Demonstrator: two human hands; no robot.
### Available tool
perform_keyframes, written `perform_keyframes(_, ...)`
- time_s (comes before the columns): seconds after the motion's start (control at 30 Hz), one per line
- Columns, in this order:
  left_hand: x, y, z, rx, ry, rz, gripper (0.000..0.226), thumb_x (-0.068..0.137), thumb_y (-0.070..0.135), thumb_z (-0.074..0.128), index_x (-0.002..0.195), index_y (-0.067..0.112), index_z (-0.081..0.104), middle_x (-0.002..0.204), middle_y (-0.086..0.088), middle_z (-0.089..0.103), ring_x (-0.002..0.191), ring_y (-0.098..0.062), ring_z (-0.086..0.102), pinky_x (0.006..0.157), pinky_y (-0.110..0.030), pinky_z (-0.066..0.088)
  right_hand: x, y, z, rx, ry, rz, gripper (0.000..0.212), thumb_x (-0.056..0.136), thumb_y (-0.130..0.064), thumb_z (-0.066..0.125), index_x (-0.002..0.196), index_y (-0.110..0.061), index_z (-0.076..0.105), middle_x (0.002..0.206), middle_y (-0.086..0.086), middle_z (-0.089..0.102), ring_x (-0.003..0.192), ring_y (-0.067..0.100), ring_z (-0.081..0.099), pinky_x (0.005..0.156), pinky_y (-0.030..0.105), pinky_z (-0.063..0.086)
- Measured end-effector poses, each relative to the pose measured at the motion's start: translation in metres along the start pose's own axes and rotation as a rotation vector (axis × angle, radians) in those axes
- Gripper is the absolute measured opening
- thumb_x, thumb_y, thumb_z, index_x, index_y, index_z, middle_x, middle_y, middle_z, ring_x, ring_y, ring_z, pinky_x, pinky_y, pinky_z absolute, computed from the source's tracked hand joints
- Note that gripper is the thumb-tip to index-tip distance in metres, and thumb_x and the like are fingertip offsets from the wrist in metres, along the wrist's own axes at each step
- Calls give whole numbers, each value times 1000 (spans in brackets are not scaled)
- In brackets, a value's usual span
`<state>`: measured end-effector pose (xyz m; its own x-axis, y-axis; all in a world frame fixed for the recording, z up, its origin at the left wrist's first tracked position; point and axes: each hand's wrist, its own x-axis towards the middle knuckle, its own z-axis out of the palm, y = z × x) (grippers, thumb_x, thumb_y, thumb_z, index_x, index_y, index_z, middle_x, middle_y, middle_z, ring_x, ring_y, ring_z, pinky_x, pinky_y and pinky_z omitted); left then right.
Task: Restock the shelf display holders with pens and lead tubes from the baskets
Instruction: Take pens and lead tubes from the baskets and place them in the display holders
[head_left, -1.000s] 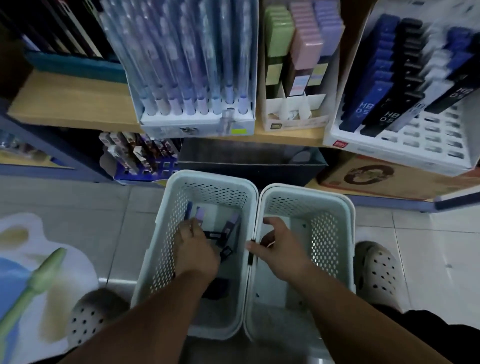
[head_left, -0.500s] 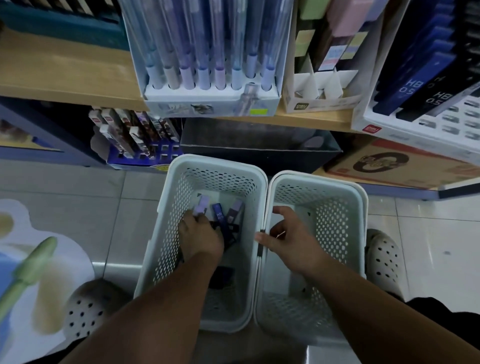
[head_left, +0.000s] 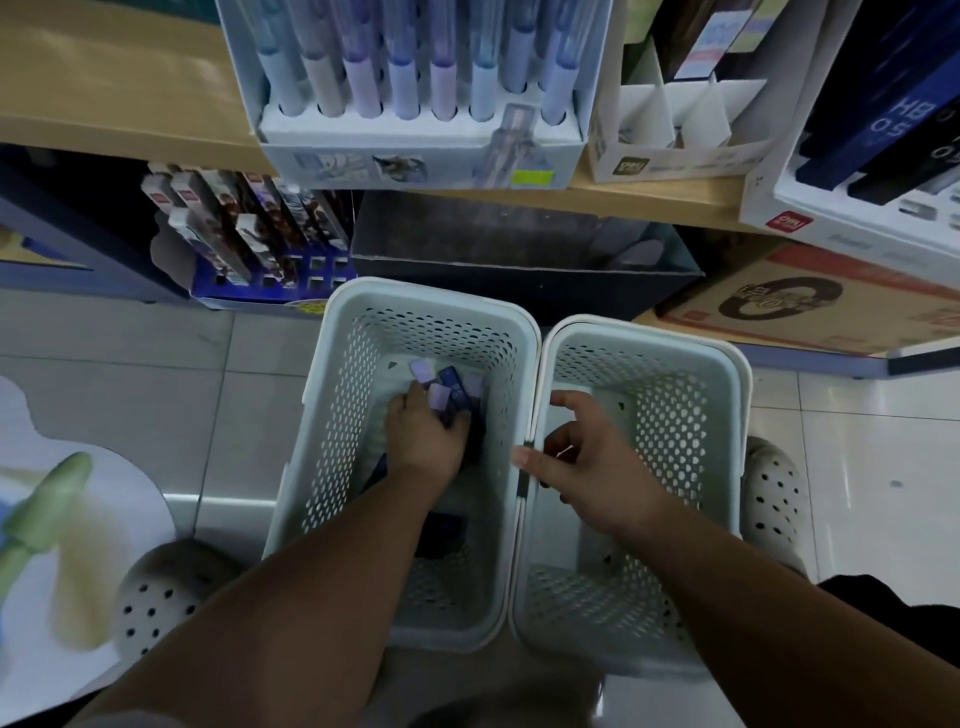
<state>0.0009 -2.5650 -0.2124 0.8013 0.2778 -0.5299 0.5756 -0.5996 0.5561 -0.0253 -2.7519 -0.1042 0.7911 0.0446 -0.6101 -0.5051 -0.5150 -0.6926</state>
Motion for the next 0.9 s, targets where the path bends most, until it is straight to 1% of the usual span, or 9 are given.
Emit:
perform_keyframes(0.1, 10, 6, 5, -68, -5, -91, 69, 82, 39, 77, 134, 2, 51, 129, -22, 51, 118, -38, 52, 98, -39, 46, -1, 0, 0, 13, 1, -1, 68, 81, -52, 79, 133, -46, 36, 98, 1, 68, 86, 19, 70, 78, 46, 60)
perform_keyframes(0.2, 19, 11, 3, -133, -51, -175, 69, 72, 46, 83, 120, 4, 58, 120, -16, 61, 111, -35, 60, 95, -44, 53, -3, -2, 0, 19, 0, 1, 70, 82, -51, 78, 137, -43, 36, 99, 2, 68, 88, 19, 70, 80, 46, 60)
perform_keyframes(0.3, 25, 21, 1, -57, -89, -263, 70, 65, 51, 86, 113, 6, 62, 114, -13, 64, 101, -32, 65, 88, -43, 57, -4, -3, 0, 35, 2, 1, 70, 82, -50, 78, 138, -43, 36, 98, 1, 68, 87, 19, 70, 79, 45, 60)
perform_keyframes(0.47, 22, 28, 2, 87, -68, -207, 68, 66, 49, 89, 112, 7, 60, 113, -13, 66, 99, -29, 65, 80, -35, 55, -4, -3, 0, 39, -2, 10, 73, 82, -50, 79, 140, -42, 36, 98, 2, 68, 88, 19, 69, 79, 43, 59)
perform_keyframes(0.57, 23, 29, -2, 99, -79, -180, 67, 69, 47, 88, 115, 8, 59, 112, -12, 67, 101, -30, 65, 82, -36, 54, -4, -4, 0, 47, -6, 7, 72, 82, -50, 79, 139, -42, 36, 98, 2, 68, 89, 19, 69, 80, 43, 59)
perform_keyframes(0.7, 22, 31, 1, 8, -123, -195, 44, 81, 33, 80, 114, 7, 65, 112, -13, 70, 98, -29, 67, 86, -38, 57, -4, -4, 1, 60, -7, 11, 70, 82, -49, 79, 138, -43, 36, 98, 3, 67, 89, 20, 69, 80, 43, 59)
perform_keyframes(0.77, 20, 32, 2, -21, -134, -189, 38, 84, 28, 78, 115, 8, 68, 113, -12, 71, 101, -28, 67, 87, -35, 56, -4, -4, 1, 60, -10, 11, 72, 82, -49, 79, 140, -40, 36, 98, 4, 67, 88, 20, 69, 79, 43, 59)
perform_keyframes(0.83, 20, 33, 2, -24, -133, -181, 34, 84, 25, 78, 114, 12, 70, 114, -10, 72, 103, -26, 67, 83, -28, 52, -4, -3, 1, 59, -10, 10, 72, 83, -49, 78, 141, -40, 36, 98, 4, 68, 86, 19, 70, 78, 41, 59)
perform_keyframes(0.9, 20, 34, 1, -28, -127, -184, 30, 83, 25, 78, 111, 14, 70, 112, -8, 73, 101, -25, 68, 80, -26, 50, -4, -3, 2, 63, -7, 6, 71, 83, -48, 78, 140, -41, 36, 96, 3, 68, 83, 17, 70, 75, 37, 58)
